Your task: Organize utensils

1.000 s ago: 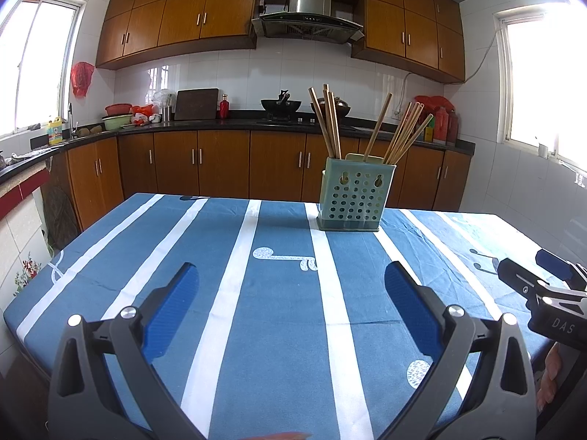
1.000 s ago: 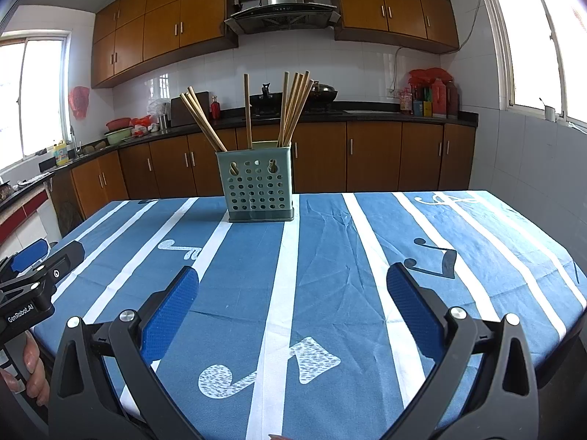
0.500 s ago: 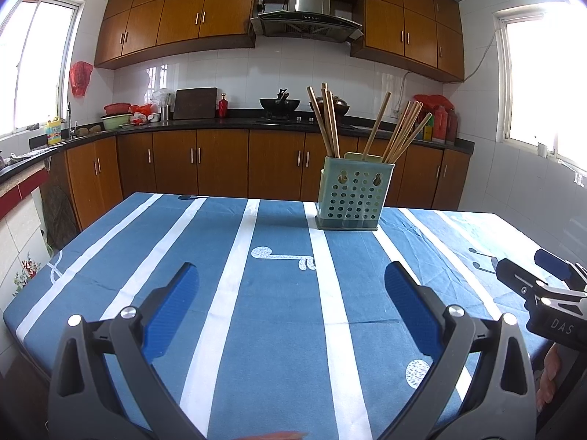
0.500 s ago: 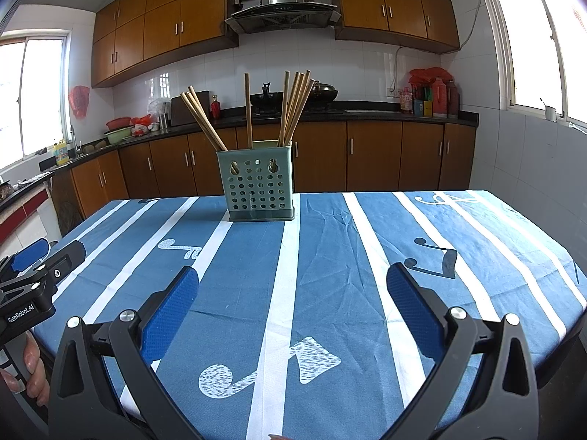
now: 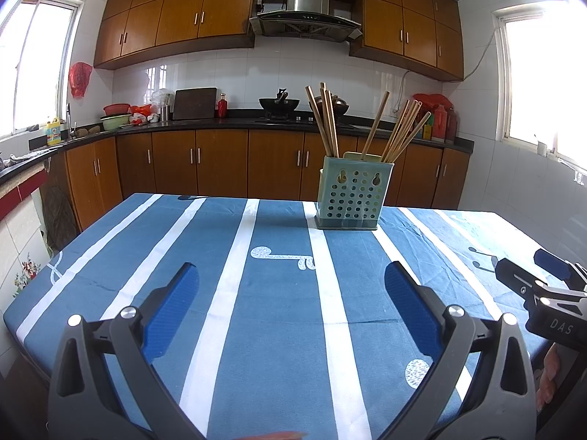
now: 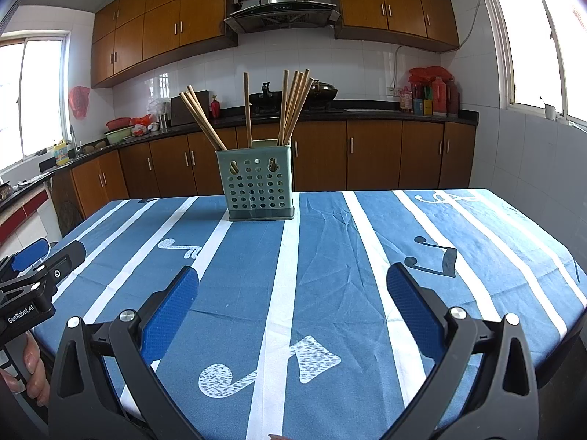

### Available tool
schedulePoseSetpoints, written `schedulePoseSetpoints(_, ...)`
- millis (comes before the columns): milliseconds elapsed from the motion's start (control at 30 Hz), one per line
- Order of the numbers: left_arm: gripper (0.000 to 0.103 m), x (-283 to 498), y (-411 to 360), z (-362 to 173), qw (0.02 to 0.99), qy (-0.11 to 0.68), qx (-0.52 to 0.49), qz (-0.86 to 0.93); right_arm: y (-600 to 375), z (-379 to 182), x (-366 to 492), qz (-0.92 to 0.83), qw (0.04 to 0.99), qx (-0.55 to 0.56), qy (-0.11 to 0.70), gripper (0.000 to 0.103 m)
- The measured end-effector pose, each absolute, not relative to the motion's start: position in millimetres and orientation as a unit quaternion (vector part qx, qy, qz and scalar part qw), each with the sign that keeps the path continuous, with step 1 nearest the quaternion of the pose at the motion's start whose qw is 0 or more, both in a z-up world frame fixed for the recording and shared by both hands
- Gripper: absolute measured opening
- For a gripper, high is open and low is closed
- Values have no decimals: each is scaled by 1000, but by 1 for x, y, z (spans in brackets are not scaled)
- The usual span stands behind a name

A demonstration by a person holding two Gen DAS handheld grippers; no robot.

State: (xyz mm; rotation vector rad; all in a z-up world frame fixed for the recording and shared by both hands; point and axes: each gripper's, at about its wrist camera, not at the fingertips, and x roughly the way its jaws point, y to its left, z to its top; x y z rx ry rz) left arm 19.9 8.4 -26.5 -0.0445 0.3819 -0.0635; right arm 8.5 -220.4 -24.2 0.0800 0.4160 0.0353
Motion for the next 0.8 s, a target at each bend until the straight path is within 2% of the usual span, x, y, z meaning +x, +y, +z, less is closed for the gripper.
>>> schedulePoseSetpoints(800,99,19,11,-25,981,191,-23,-30,-221,-23,8,18,977,41,207,101)
